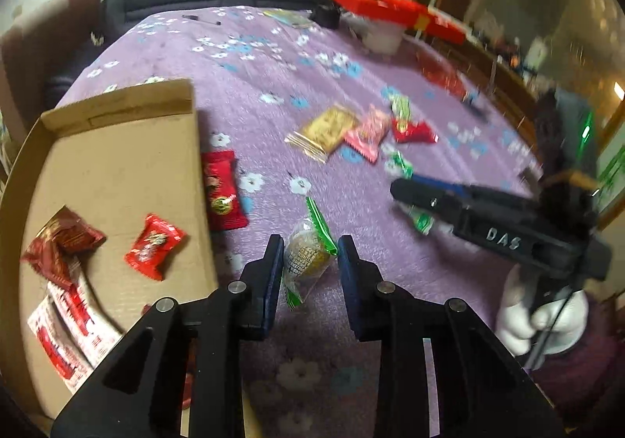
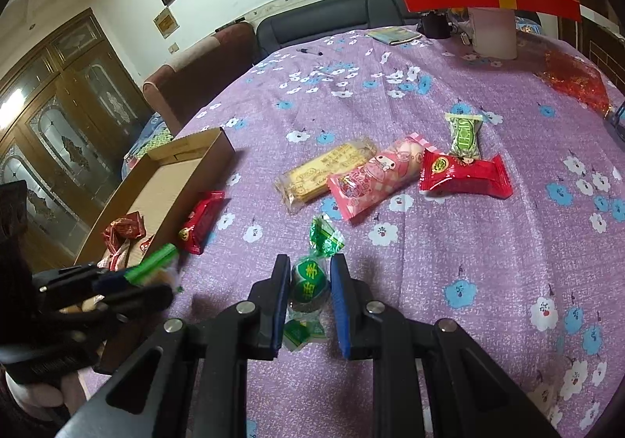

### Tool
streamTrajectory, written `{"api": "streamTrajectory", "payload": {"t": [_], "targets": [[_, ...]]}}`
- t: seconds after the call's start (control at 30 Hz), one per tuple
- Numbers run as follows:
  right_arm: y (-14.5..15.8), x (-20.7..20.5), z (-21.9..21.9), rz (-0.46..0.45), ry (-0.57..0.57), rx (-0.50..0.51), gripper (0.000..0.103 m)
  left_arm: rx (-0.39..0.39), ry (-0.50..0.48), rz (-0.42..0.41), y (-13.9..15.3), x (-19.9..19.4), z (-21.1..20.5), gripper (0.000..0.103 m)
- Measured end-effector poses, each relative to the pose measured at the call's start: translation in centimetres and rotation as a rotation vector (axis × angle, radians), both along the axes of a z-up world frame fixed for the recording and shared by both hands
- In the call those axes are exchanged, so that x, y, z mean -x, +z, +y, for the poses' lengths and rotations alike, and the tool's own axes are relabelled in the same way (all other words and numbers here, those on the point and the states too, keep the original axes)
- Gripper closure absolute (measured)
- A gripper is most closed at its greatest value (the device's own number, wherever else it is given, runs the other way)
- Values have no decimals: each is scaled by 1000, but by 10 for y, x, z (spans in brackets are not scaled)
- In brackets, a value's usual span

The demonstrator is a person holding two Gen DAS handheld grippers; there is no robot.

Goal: Organize snacks
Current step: 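Grasp the clear green-trimmed pastry with the left tool and carry it to the box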

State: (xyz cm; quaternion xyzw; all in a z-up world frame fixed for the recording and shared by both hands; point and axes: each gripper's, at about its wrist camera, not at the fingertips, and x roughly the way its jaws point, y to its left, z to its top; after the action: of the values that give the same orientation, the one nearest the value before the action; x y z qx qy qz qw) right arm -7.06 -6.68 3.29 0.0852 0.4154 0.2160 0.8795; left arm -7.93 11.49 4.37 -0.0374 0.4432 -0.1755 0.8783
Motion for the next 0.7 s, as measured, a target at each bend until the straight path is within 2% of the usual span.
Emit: {"api": "streamTrajectory", "payload": {"t": [0.23,0.33,0.43,0.57,0.7], "targets": [[15,3,13,-6,37,-17,79,195,79,-49,32,13,59,75],[28,0,25,-9,69,-39,79,228,124,-67,40,13,86,75],[41,-5,45,-8,113,-61,79,209,186,-69,39,7,110,75],[51,-13,80,-6,170,-68,80,242,262,-33,27,-6,147,75],[52,-26,127,7,237,-26,80,290,338,10,12,-24,181,75]]}}
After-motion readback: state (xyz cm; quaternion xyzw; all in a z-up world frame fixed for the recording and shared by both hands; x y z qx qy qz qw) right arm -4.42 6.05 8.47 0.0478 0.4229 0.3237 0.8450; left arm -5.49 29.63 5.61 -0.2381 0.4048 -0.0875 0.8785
